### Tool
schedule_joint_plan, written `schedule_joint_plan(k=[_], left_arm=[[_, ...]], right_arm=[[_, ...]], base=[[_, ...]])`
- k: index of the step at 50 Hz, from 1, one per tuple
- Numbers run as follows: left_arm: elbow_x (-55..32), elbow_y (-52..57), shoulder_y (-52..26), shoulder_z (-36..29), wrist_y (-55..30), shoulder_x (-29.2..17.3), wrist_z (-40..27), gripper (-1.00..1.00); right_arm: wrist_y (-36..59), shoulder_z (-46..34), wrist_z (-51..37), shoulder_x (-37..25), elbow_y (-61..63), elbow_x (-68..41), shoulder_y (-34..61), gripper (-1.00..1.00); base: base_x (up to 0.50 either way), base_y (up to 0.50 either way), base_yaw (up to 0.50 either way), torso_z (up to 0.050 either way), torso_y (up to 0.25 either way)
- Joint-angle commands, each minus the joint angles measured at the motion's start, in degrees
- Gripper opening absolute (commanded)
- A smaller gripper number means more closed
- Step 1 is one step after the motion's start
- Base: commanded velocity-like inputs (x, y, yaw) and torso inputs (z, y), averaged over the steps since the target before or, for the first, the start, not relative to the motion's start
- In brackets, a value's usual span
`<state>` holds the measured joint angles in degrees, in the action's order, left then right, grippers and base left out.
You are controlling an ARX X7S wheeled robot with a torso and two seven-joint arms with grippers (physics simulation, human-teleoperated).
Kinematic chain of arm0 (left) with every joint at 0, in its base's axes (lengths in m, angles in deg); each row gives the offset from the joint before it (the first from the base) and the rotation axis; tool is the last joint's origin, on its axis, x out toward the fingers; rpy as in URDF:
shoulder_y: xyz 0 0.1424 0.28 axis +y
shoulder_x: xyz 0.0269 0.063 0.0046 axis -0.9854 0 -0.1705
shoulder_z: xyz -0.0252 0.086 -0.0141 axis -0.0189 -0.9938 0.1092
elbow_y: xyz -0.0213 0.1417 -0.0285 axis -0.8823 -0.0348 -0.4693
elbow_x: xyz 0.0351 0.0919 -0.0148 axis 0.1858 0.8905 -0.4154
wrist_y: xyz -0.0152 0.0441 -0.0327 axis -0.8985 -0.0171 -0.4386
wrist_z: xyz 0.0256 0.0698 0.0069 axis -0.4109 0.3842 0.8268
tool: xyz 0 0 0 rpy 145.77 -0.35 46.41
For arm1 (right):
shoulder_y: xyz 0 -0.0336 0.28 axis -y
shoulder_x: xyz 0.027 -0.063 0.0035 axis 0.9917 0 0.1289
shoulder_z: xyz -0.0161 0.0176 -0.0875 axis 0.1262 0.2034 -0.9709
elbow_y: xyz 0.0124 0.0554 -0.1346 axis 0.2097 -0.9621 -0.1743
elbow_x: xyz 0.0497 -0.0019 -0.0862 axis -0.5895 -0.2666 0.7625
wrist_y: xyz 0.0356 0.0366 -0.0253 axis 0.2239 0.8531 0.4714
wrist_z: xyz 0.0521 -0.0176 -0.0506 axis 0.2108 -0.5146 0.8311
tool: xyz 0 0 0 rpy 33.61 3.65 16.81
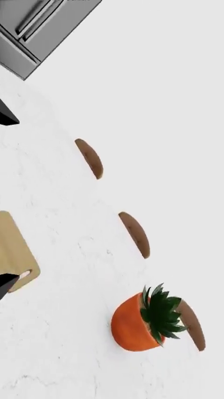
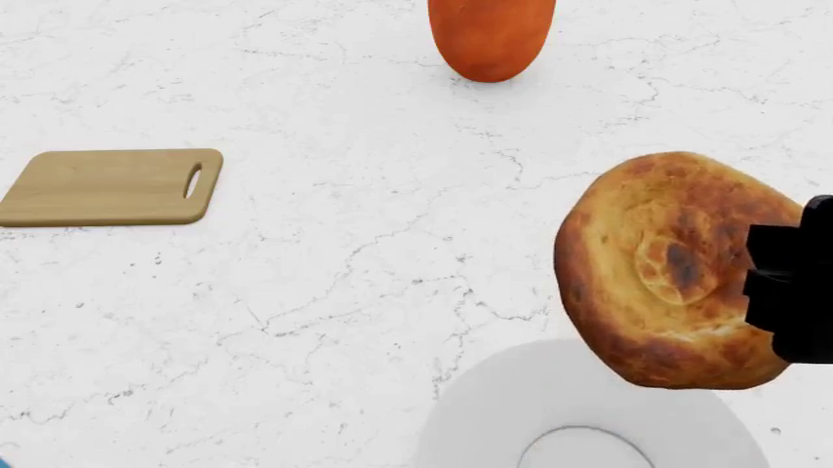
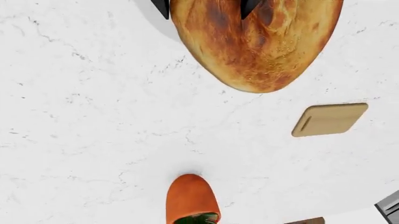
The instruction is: Place all breads on the cutting board.
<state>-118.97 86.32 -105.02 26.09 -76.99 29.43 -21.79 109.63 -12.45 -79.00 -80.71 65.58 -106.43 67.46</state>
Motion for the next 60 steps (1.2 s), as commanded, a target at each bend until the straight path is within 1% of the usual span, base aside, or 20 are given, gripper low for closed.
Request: schedule_joint_plan(k=[1, 3, 6, 12, 14, 16, 18, 19, 22, 26, 30, 34, 35, 37, 39, 40, 41, 45, 52, 60], left_arm=[[10.4, -9.3, -15.5, -15.4, -8.3, -0.4, 28.5, 1.00], [13.1, -8.9, -17.1, -18.0, -8.2, -0.9, 32.4, 1.00], [10.8, -9.1, -18.4, -20.7, -8.0, -2.0, 35.4, 1.00], [16.6, -8.0, -20.1, -26.1, -8.5, -2.9, 44.0, 1.00], [20.4, -6.7, -20.2, -28.3, -8.5, -2.9, 49.8, 1.00], [22.8, -5.1, -20.2, -29.6, -8.6, -3.2, 53.2, 1.00], [28.2, -1.8, -20.2, -31.3, -8.6, -4.2, 61.4, 1.00], [29.9, -1.2, -20.2, -31.8, -8.6, -4.4, 63.8, 1.00], [32.5, -1.4, -20.2, -32.7, -8.6, -4.7, 67.0, 1.00], [38.6, -2.3, -20.2, -34.3, -8.5, -3.9, 76.4, 1.00], [41.5, -2.8, -20.1, -35.9, -8.5, -3.4, 79.6, 1.00], [45.4, 1.3, -20.1, -37.8, -8.5, -4.6, 85.4, 1.00], [46.0, 4.3, -20.1, -37.8, -8.5, -5.6, 88.7, 1.00], [44.9, 5.1, -20.1, -38.0, -8.5, -5.8, 88.6, 1.00], [46.9, 7.6, -20.1, -39.1, -8.5, -6.6, 91.0, 1.00], [45.8, 7.8, -20.1, -38.5, -8.5, -7.0, 91.7, 1.00], [45.2, 10.3, -20.1, -37.0, -8.5, -8.0, 95.3, 1.00], [46.8, 10.9, -20.1, -39.1, -8.5, -8.3, 94.8, 1.00], [41.3, 12.8, -19.3, -39.3, -8.1, -10.1, 90.4, 1.00], [39.4, 12.8, -16.5, -39.5, -6.4, -10.7, 87.3, 1.00]], right_arm=[[1.2, 0.0, 0.8, 0.2, -0.4, 0.5, 1.2, -1.00], [1.1, 0.1, 1.0, 0.2, -0.4, 0.5, 1.1, -1.00], [0.9, 0.3, 1.5, 0.2, 0.0, 1.0, 0.3, -1.00], [1.0, 0.1, 1.4, 0.1, 0.0, 0.9, 0.5, -1.00], [0.8, 0.3, 1.7, 0.0, 0.1, 1.2, 0.1, -1.00], [0.7, 0.4, 1.7, -0.1, 0.1, 1.3, 0.0, -1.00], [0.8, 0.4, 1.8, -0.1, 0.1, 1.7, 0.0, -1.00], [0.7, 0.5, 1.9, -0.2, 0.1, 1.7, -0.1, -1.00], [0.6, 0.8, 2.3, -0.7, 0.3, 1.9, -0.6, -1.00], [0.6, 0.7, 2.6, -0.3, 0.1, 2.1, -0.4, -1.00], [0.4, 0.9, 3.5, 0.1, 0.4, 3.5, -1.8, -1.00], [0.8, 0.4, 3.5, 0.5, -0.4, 3.9, -1.1, -1.00], [0.6, 0.6, 3.7, 0.6, -0.3, 4.1, -1.3, -1.00], [0.6, 0.4, 3.7, 0.5, -0.2, 4.1, -1.7, -1.00], [0.7, 0.4, 3.7, 0.4, -0.2, 3.9, -1.5, -1.00], [0.7, 0.3, 3.7, 0.3, -0.2, 3.8, -1.4, -1.00], [0.7, 0.3, 3.7, 0.2, -0.2, 3.8, -1.4, -1.00], [0.5, 0.4, 3.7, 0.1, 0.1, 3.9, -1.5, -1.00], [0.3, 0.7, 4.5, -0.2, 0.4, 4.4, -2.2, -1.00], [0.7, 0.0, 3.7, -0.2, 0.1, 3.7, -0.9, -1.00]], base=[[0.00, 0.00, 0.00, 0.000, 0.000], [0.00, 0.00, 0.00, 0.000, 0.000], [0.00, 0.00, 0.00, 0.000, 0.000], [0.00, 0.00, 0.00, 0.000, 0.000], [0.00, 0.00, 0.00, 0.000, 0.000], [0.00, 0.00, 0.00, 0.000, 0.000], [0.00, 0.00, 0.00, 0.000, 0.000], [0.00, 0.00, 0.00, 0.000, 0.000], [0.00, 0.00, 0.00, 0.000, 0.000], [0.00, 0.00, 0.00, 0.000, 0.000], [0.00, 0.00, 0.00, 0.000, 0.000], [0.00, 0.00, 0.00, 0.000, 0.000], [0.00, 0.00, 0.00, 0.000, 0.000], [0.00, 0.00, 0.00, 0.000, 0.000], [0.00, 0.00, 0.00, 0.000, 0.000], [0.00, 0.00, 0.00, 0.000, 0.000], [0.00, 0.00, 0.00, 0.000, 0.000], [0.00, 0.00, 0.00, 0.000, 0.000], [0.00, 0.00, 0.00, 0.000, 0.000], [0.00, 0.00, 0.00, 0.000, 0.000]])
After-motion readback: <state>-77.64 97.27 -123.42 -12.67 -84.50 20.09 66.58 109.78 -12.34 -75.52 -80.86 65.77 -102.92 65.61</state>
